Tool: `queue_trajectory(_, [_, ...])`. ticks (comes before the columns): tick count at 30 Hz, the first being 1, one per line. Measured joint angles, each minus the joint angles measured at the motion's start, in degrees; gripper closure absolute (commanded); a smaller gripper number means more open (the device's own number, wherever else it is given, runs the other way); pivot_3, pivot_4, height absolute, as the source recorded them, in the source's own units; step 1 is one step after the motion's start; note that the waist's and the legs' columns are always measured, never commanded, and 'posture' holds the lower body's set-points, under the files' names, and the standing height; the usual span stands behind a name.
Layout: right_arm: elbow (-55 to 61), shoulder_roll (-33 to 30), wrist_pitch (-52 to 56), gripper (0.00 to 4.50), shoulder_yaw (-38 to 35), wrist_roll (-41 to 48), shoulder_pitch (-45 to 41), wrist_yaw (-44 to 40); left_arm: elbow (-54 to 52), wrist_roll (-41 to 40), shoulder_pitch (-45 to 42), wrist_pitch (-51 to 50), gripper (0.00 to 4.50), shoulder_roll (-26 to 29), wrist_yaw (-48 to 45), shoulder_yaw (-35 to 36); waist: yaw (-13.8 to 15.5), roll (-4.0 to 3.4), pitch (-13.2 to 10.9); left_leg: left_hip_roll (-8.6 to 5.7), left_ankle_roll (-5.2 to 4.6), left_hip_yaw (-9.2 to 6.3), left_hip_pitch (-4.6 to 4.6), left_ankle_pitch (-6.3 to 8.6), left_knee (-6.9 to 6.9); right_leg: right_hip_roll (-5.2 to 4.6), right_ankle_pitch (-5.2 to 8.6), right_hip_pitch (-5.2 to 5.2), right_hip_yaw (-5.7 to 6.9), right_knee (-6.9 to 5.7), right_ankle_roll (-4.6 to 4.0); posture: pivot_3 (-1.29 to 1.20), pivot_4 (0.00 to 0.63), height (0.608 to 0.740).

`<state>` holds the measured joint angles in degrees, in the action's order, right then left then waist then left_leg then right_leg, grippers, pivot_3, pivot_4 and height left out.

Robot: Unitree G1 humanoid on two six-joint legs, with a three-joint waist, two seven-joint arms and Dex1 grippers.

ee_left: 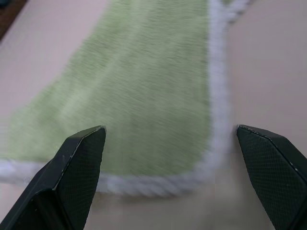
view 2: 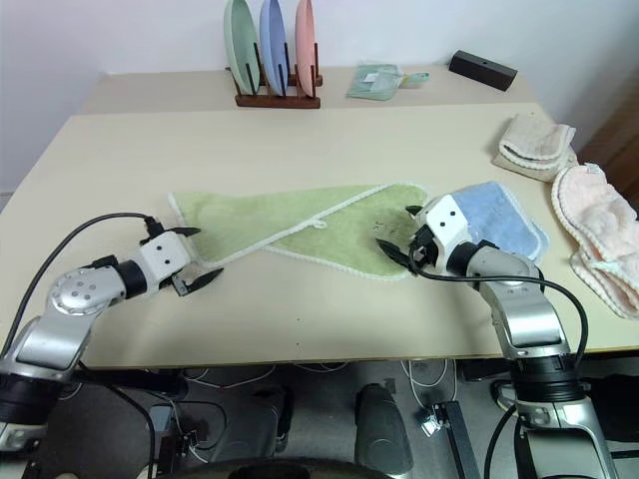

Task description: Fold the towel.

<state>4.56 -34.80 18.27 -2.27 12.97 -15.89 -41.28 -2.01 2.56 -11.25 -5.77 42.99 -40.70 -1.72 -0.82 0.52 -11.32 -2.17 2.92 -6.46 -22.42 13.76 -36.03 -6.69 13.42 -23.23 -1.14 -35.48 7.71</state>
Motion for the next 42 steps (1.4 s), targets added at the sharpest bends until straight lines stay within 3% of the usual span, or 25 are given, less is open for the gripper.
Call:
queue_trajectory(7, [1.90,-0.19,0.54,0.00,-0.65,0.01,1.39,0.55,2.51,0.16,-1.10,-0.15,4.41,-1.36,-0.10,-1.02,-0.19,0.00,0.00,0.01,0.00,0.00,-0.01,0.00,0.01,0.00,0.00,-0.04,-0.01,-0.04,0.01,0.00,0.150,0.740])
queue_trajectory(13, [1.97,-1.06,0.61,0.00,-1.03,-0.28,1.16,0.50,0.18,-0.85,-0.49,-1.91,4.46,-1.36,-0.21,0.05,-0.11,0.01,-0.01,0.01,0.00,0.00,-0.04,0.00,0.00,0.00,0.00,-0.04,-0.01,-0.03,0.01,0.00,0.150,0.740])
queue_trajectory(24, [-3.32,-2.56,-2.82,0.00,-0.79,-2.94,-3.27,-0.05,-7.82,-7.49,9.65,1.00,4.46,-1.14,1.44,15.10,-0.11,0.02,-0.02,0.02,0.00,0.02,-0.06,0.00,0.01,-0.01,0.01,-0.08,-0.01,0.01,0.00,0.00,0.150,0.740])
queue_trajectory(29, [-7.28,-3.24,-6.74,0.00,0.28,-5.90,-5.41,-0.52,-6.73,-7.49,15.97,5.06,4.46,-0.23,1.06,16.83,-0.22,0.02,-0.02,0.03,0.00,0.03,-0.05,0.00,0.03,0.00,0.01,-0.09,-0.01,0.01,-0.01,0.00,0.150,0.740])
queue_trajectory(36, [-11.73,-4.48,-11.58,0.00,1.54,-8.97,-7.52,-0.87,-4.91,-7.54,16.71,6.68,4.46,0.22,1.22,18.39,-0.12,0.02,-0.02,0.02,0.00,0.03,-0.06,0.00,0.02,0.00,0.01,-0.07,-0.01,0.02,-0.01,0.00,0.150,0.740])
queue_trajectory(42, [-20.64,-7.26,-25.86,0.00,7.03,-19.07,-12.15,0.16,-2.86,-7.23,17.32,8.85,4.46,0.18,1.25,18.26,-0.52,0.01,-0.02,0.04,0.00,0.08,-0.01,0.00,0.06,0.01,0.00,-0.11,-0.02,-0.02,-0.01,0.00,0.150,0.740])
